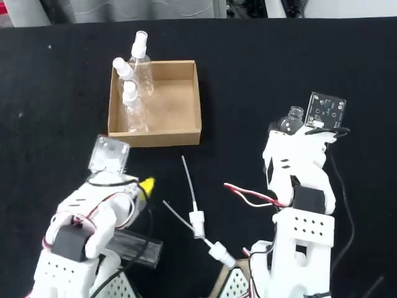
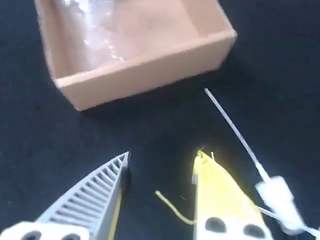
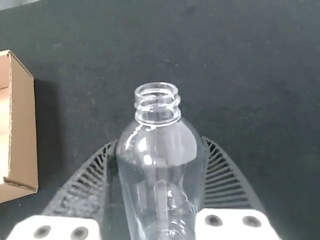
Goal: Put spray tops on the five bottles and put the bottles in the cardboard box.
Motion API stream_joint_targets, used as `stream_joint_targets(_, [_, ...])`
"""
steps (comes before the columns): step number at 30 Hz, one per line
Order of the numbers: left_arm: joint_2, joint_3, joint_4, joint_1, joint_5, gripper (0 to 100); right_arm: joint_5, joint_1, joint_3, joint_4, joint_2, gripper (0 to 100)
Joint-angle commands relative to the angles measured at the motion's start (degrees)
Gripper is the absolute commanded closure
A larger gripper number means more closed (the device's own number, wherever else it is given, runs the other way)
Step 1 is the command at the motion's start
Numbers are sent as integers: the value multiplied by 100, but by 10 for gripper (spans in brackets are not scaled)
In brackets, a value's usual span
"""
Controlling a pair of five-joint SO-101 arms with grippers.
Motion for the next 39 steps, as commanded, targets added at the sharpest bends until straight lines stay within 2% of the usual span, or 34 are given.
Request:
stream_joint_targets(1, [923,-822,18,567,369,801,-44,149,-40,-167,-189,885])
stream_joint_targets(8, [2119,-1051,-659,1015,1257,805,-26,149,-40,-167,-180,885])
stream_joint_targets(15, [2778,-1059,-1029,1288,1389,805,0,149,-40,-176,-180,884])
stream_joint_targets(20, [3059,-1059,-1442,1534,1811,805,0,149,-40,-176,-180,883])
stream_joint_targets(31, [4097,-1147,-2400,1807,1855,805,0,149,-40,-176,-180,883])
stream_joint_targets(39, [5459,-1956,-2453,1807,1943,806,0,149,-40,-176,-180,883])
